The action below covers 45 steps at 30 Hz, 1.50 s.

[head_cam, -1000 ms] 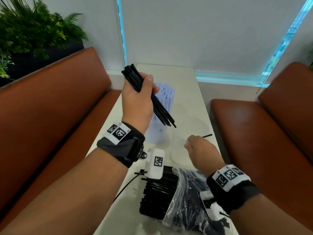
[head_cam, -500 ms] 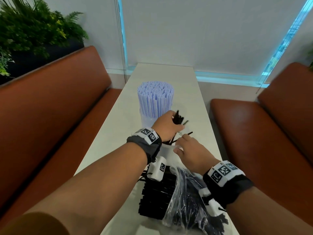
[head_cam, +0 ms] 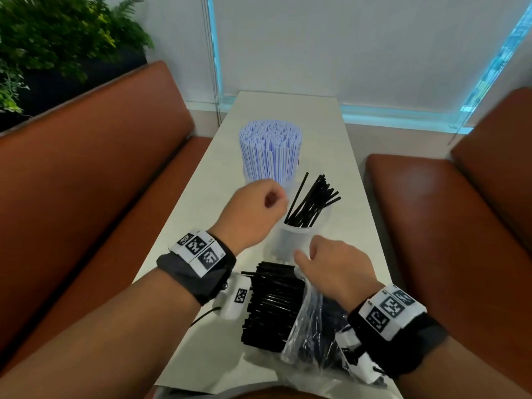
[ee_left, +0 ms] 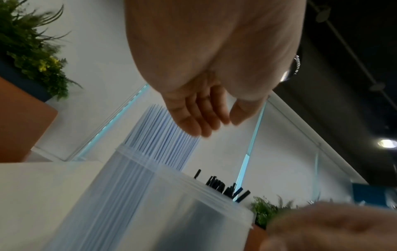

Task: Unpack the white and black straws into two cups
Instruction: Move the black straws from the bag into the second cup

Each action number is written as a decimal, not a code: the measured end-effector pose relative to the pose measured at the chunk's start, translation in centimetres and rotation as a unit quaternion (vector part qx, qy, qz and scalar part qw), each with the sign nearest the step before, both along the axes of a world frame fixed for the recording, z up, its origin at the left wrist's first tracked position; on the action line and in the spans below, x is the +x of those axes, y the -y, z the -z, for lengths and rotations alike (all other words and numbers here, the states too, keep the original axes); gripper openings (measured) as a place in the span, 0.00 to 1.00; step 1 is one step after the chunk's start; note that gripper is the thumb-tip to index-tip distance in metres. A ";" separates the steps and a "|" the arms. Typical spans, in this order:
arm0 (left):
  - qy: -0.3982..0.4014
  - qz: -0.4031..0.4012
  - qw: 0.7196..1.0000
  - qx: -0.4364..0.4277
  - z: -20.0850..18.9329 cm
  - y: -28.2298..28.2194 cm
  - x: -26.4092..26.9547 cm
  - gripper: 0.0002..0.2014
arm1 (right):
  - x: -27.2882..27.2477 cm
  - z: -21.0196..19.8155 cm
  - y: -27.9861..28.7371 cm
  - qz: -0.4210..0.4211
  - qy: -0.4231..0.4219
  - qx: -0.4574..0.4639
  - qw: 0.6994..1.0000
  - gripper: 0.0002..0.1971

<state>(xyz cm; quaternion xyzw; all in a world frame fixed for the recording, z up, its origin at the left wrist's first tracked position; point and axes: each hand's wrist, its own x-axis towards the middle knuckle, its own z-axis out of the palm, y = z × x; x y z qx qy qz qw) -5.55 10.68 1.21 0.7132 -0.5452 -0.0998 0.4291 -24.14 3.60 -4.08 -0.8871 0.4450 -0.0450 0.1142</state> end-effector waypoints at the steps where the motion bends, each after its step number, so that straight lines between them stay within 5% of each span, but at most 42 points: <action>1: 0.042 0.048 0.996 0.069 0.3 -0.6 -0.3 0.02 | 0.0 0.5 -0.2 0.007 -0.072 0.030 0.997 0.28; 4: 0.192 0.193 0.922 0.276 2.2 -1.7 -2.2 0.14 | 0.1 1.4 -0.1 -0.006 -0.143 0.060 0.988 0.25; 6: 0.235 0.225 0.884 0.335 3.5 -2.0 -3.5 0.18 | 0.3 1.5 0.4 -0.012 -0.136 0.088 0.987 0.19; 11: 0.281 0.234 0.858 0.361 5.8 -1.8 -5.6 0.21 | 0.2 1.3 1.7 -0.048 -0.124 0.122 0.984 0.17; 27: 0.395 0.191 0.842 0.314 5.3 -2.2 -5.4 0.12 | -0.1 -0.6 1.3 -0.035 -0.067 0.122 0.990 0.06; 33: 0.411 0.175 0.837 0.316 4.5 -3.8 -0.5 0.03 | -0.5 0.4 2.0 -0.033 -0.023 0.161 0.986 0.08; 41: 0.385 0.115 0.835 0.376 4.4 -6.1 7.2 0.05 | -0.3 1.5 2.1 -0.033 0.023 0.177 0.983 0.09; 43: 0.357 0.107 0.844 0.386 4.5 -6.7 8.0 0.05 | -0.1 1.0 1.7 -0.034 0.096 0.136 0.985 0.17; 45: 0.329 0.098 0.868 0.357 4.3 -6.9 8.0 0.05 | 0.2 -0.3 0.9 0.011 0.257 0.111 0.960 0.23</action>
